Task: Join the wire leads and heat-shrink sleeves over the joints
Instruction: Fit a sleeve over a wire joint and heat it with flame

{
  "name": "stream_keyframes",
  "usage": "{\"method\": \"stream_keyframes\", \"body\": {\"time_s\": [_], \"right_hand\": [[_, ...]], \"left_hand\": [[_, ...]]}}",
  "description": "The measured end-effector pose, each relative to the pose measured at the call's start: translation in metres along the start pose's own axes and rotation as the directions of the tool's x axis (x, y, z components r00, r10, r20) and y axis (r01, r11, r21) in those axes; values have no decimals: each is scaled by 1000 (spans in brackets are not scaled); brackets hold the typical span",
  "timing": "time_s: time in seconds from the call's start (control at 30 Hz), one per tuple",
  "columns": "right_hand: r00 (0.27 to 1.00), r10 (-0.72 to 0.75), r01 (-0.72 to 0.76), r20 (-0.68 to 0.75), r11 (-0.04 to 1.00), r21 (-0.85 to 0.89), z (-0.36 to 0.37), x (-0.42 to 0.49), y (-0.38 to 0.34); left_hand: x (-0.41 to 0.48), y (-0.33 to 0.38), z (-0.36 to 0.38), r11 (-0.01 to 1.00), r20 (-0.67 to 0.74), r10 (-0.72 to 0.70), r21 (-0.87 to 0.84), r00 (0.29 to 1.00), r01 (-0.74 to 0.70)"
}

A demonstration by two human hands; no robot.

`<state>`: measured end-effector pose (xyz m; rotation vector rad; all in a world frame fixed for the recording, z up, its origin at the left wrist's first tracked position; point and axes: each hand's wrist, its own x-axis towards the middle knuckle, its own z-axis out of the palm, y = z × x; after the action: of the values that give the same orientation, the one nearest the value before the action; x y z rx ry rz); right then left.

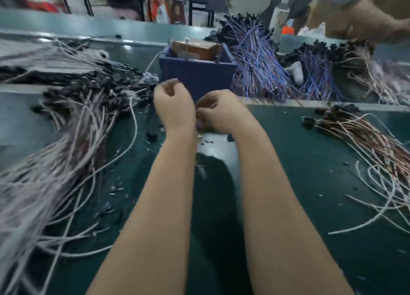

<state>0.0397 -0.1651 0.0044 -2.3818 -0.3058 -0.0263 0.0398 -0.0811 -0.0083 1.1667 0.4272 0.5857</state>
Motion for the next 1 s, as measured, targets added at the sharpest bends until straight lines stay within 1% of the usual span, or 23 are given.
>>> {"method": "stream_keyframes", "body": {"time_s": [0.07,0.13,0.23,0.3,0.37,0.43,0.47,0.53,0.57,0.6,0.7,0.8,0.83,0.87,0.93,1.0], "right_hand": [[998,-56,54,42,997,58,36,10,-21],[995,-74,65,71,990,126,70,18,-39],[996,-17,-1,92,980,198,107,31,-58],[993,48,-72,105,967,245,117,39,-65],[985,83,-124,152,950,287,116,41,-70],[975,98,-165,200,922,350,109,39,-70],[970,97,-184,221,890,416,104,37,-68],[964,83,-206,251,832,515,94,33,-62],[961,72,-204,267,835,511,88,30,-59],[957,58,-194,285,858,475,82,28,-54],[942,10,-134,336,928,347,68,24,-42],[918,-21,-112,396,944,310,55,23,-36],[912,-22,-115,409,945,307,52,22,-35],[909,-20,-119,416,945,306,49,22,-34],[910,-7,-137,415,939,316,45,22,-31],[918,14,-179,397,907,381,41,21,-29]], "left_hand": [[20,9,-29,999,-152,14,-32,988,-19],[36,17,-51,999,-265,45,-13,963,-50],[53,27,-71,996,-341,47,-61,939,-72],[60,30,-78,998,-350,44,-34,936,-60],[65,30,-81,998,-295,35,57,955,-19],[68,29,-82,982,-166,-5,187,986,36],[68,29,-82,961,-103,-21,271,994,49],[70,28,-81,876,-14,-24,481,1000,28],[70,28,-80,820,23,-21,572,1000,4],[70,28,-80,768,57,-30,640,998,-14],[68,25,-77,669,120,-74,742,990,-40],[65,21,-75,517,133,-56,852,990,-85],[65,20,-74,480,131,-47,872,990,-93],[64,19,-73,463,130,-49,881,990,-93],[64,18,-70,462,132,-66,882,989,-87],[63,22,-68,468,154,-53,877,987,-111]]}}
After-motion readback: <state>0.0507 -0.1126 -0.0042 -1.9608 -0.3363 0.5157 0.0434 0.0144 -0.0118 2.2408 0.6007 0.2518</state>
